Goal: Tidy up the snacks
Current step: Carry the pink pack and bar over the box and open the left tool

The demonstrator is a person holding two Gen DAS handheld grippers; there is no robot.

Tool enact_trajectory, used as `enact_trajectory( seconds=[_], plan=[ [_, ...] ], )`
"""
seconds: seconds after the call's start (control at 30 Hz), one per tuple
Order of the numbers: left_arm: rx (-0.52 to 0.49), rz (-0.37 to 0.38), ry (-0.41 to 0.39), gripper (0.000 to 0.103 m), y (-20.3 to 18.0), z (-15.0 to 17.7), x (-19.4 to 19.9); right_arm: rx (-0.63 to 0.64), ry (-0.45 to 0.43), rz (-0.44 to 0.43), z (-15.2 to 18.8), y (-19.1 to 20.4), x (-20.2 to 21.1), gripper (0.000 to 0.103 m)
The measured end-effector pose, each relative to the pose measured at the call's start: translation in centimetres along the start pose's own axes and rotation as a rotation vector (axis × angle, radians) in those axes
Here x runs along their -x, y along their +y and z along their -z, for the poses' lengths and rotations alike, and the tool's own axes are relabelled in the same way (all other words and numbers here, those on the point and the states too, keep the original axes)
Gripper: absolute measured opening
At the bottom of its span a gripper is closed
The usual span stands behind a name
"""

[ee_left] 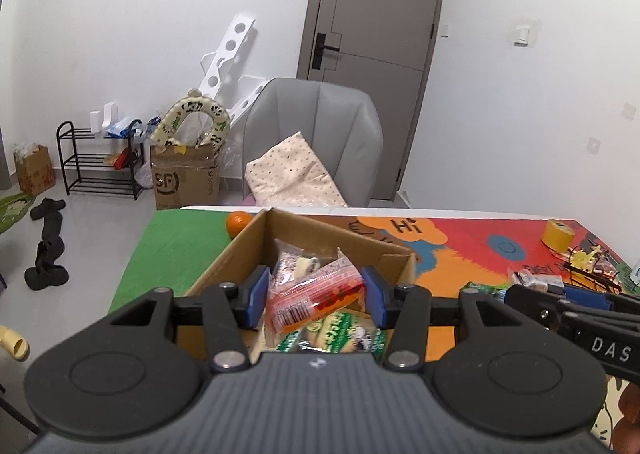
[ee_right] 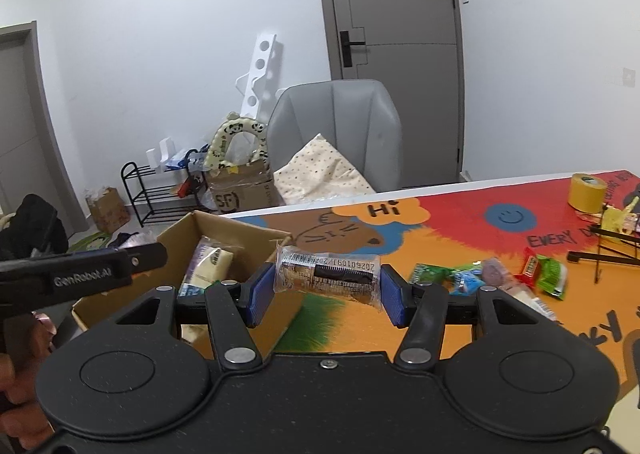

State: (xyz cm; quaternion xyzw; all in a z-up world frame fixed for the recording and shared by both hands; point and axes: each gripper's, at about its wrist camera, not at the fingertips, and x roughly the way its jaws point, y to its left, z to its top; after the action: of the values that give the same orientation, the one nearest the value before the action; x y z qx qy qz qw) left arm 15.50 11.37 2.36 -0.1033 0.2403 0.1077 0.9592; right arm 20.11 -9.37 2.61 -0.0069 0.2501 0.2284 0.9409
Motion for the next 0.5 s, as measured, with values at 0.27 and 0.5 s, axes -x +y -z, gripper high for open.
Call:
enact_trajectory(
  seconds=[0.27,0.5],
  plan=[
    [0.043,-0.004,0.029,0.049,2.3,0.6,-1.3,0.028,0.017,-0.008,-0.5,2.4,-1.2,0.053],
    [0.067,0.001,0.029,0.056,3.2,0.6,-0.9,0.038,0.028,-0.033,-0.8,4.3,-2.3,0.053]
  ],
)
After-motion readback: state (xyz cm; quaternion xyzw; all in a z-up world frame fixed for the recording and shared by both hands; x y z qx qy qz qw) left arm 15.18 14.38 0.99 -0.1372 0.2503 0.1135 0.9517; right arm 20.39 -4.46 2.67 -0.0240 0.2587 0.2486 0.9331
